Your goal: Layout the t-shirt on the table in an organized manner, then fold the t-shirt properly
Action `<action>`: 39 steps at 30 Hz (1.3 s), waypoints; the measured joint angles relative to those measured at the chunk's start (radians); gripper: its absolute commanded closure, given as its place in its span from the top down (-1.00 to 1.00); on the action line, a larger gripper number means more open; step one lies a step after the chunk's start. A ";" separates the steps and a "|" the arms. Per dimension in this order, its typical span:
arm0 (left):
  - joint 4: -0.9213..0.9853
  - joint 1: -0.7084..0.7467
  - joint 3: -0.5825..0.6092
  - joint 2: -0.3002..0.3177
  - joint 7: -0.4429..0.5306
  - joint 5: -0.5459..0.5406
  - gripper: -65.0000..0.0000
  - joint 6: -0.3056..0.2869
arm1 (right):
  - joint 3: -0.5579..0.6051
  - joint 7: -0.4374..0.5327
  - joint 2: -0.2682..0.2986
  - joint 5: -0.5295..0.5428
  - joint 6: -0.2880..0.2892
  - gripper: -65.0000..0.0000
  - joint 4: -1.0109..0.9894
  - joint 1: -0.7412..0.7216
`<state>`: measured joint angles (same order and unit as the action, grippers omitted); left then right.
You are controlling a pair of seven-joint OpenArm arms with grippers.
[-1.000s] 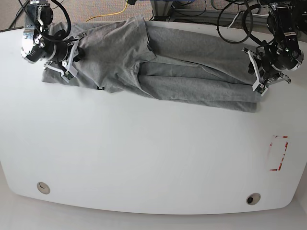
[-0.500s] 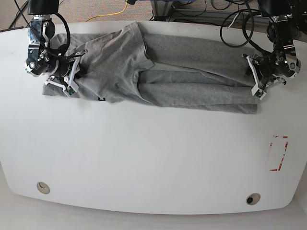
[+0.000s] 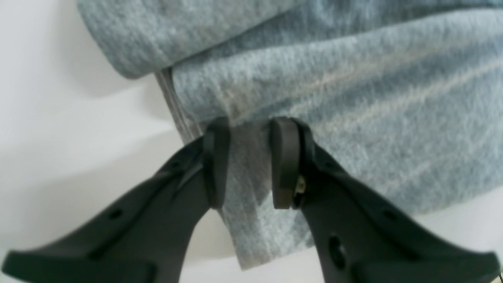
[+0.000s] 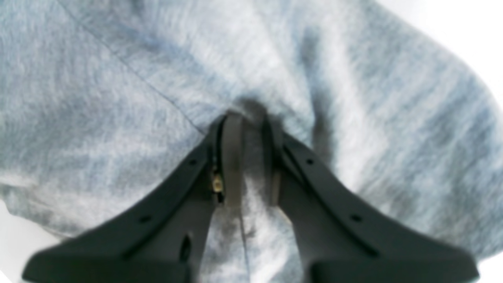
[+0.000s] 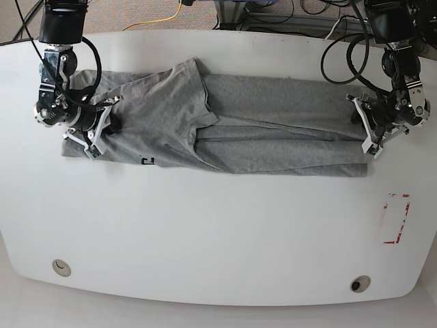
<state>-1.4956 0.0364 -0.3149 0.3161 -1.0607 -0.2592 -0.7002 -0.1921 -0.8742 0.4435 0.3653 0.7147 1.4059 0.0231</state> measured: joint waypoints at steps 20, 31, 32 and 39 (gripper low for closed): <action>-0.259 -0.048 -0.309 -0.002 -0.266 -0.232 0.32 0.004 | 0.002 0.007 -0.003 -0.012 -0.002 -0.71 -0.010 -0.012; -0.007 -0.153 -0.460 -0.007 -0.261 -0.255 0.32 0.003 | 0.002 0.007 -0.003 -0.013 -0.005 -0.71 -0.011 -0.014; 0.008 -0.156 -0.463 -0.007 -0.261 -0.253 0.32 0.004 | 0.002 0.007 -0.003 -0.014 -0.007 -0.71 -0.011 -0.013; 0.165 -0.202 -0.455 -0.023 -0.210 -0.254 0.32 0.003 | 0.002 0.009 -0.003 -0.006 -0.007 -0.71 -0.011 -0.014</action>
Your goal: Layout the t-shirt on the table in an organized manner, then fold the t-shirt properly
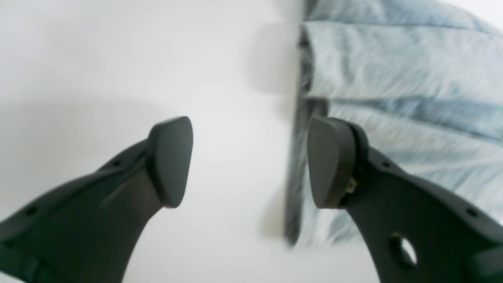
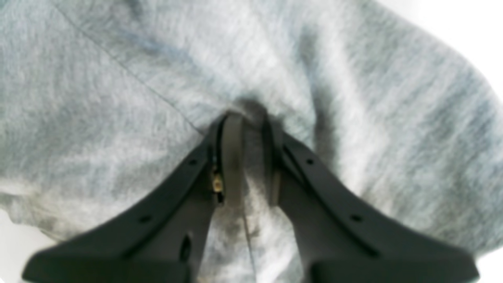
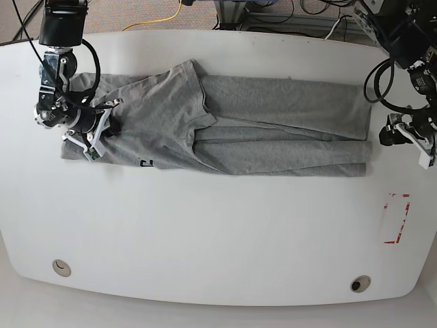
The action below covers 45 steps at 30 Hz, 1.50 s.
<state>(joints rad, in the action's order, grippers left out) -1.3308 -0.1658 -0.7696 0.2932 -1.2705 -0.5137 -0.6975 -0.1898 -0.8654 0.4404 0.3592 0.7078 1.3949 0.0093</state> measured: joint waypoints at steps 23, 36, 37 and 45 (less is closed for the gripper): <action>0.166 -0.040 0.229 -0.027 0.080 -0.013 0.31 0.000 | -0.010 -0.002 -0.011 -0.005 0.000 -0.71 0.000 0.000; 0.163 -0.036 0.305 -0.035 0.086 -0.027 -0.56 0.000 | -0.010 -0.002 -0.011 -0.005 0.000 -0.71 0.000 0.000; 0.163 -0.034 0.305 -0.035 0.084 -0.026 -0.62 0.000 | -0.010 -0.001 -0.011 -0.005 -0.001 -0.71 0.000 0.000; 0.162 -0.024 0.305 -0.031 0.083 -0.026 -0.80 0.000 | -0.010 -0.001 -0.011 -0.005 -0.001 -0.71 0.000 0.000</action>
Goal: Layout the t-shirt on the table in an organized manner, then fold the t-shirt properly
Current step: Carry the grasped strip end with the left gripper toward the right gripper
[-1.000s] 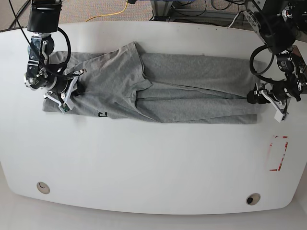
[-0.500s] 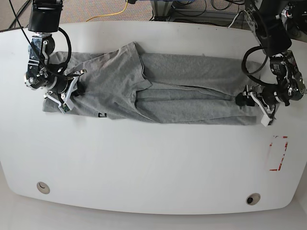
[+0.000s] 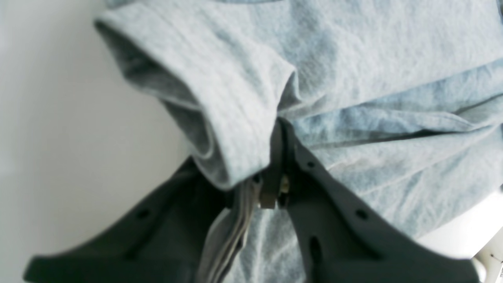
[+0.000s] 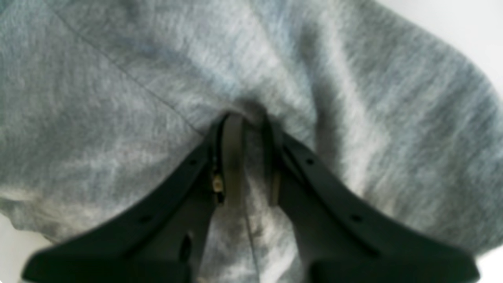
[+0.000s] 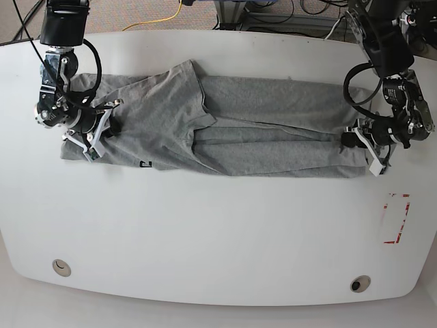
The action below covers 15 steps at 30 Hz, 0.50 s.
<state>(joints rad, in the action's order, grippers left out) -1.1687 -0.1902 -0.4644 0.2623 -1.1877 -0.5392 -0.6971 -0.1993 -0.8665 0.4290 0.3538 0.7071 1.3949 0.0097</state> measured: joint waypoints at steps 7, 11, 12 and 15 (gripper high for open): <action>-0.153 0.056 0.005 -0.005 -0.042 0.028 -0.80 0.000 | 0.000 0.000 0.000 0.000 0.000 -0.71 0.000 0.000; -0.290 0.080 0.059 0.002 -0.078 0.030 -0.81 0.001 | -0.002 0.000 0.000 0.000 0.000 -0.71 0.000 0.000; -0.312 0.080 0.080 0.003 -0.089 0.032 -0.81 0.001 | -0.002 -0.001 0.000 -0.001 0.000 -0.71 0.000 0.000; -0.393 0.079 0.145 -0.008 -0.103 0.023 -0.81 0.000 | -0.002 0.000 -0.002 -0.003 0.000 -0.71 -0.001 -0.001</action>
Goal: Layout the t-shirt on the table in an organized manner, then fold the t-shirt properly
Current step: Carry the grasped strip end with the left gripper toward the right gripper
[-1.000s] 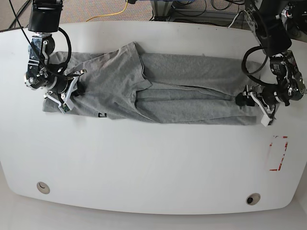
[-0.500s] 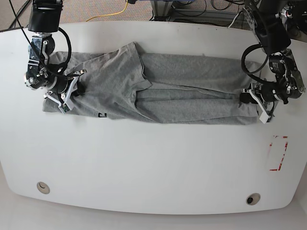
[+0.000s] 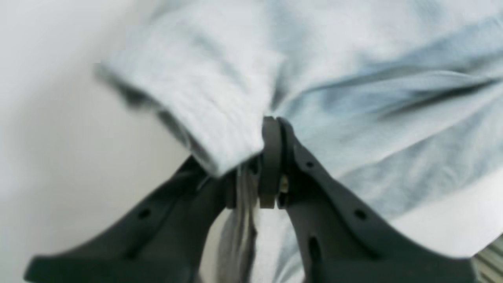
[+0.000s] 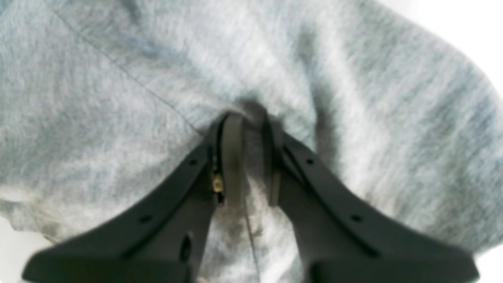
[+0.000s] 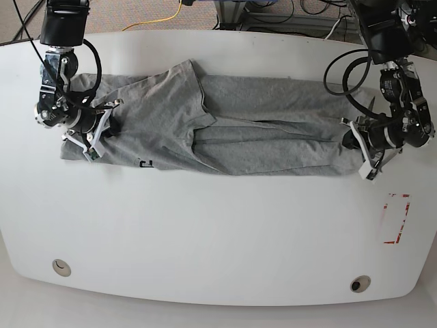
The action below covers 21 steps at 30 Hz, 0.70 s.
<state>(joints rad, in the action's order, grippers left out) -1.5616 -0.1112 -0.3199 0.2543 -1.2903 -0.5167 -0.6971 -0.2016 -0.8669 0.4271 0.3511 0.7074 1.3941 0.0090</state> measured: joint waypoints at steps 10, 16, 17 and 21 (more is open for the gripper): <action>-0.179 0.006 0.129 -0.076 -0.074 -0.002 -0.81 0.000 | 0.000 -0.001 -0.003 -0.001 0.000 -0.71 -0.001 -0.003; -0.223 0.003 0.207 -0.140 -0.082 0.006 -0.81 0.000 | -0.002 0.000 -0.019 -0.009 -0.008 -0.71 -0.001 -0.008; -0.223 0.002 0.223 -0.153 -0.083 0.006 -0.81 0.000 | -0.002 0.000 -0.021 -0.012 -0.008 -0.71 -0.001 -0.008; -0.223 0.000 0.260 -0.202 -0.082 0.007 -0.81 0.000 | -0.002 0.003 -0.022 -0.011 -0.008 -0.71 -0.001 -0.008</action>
<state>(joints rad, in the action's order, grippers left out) -1.7847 -0.1116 -0.0597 0.0521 -1.3727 -0.5098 -0.6971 -0.2039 -0.8635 0.4049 0.3397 0.6998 1.3933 0.0010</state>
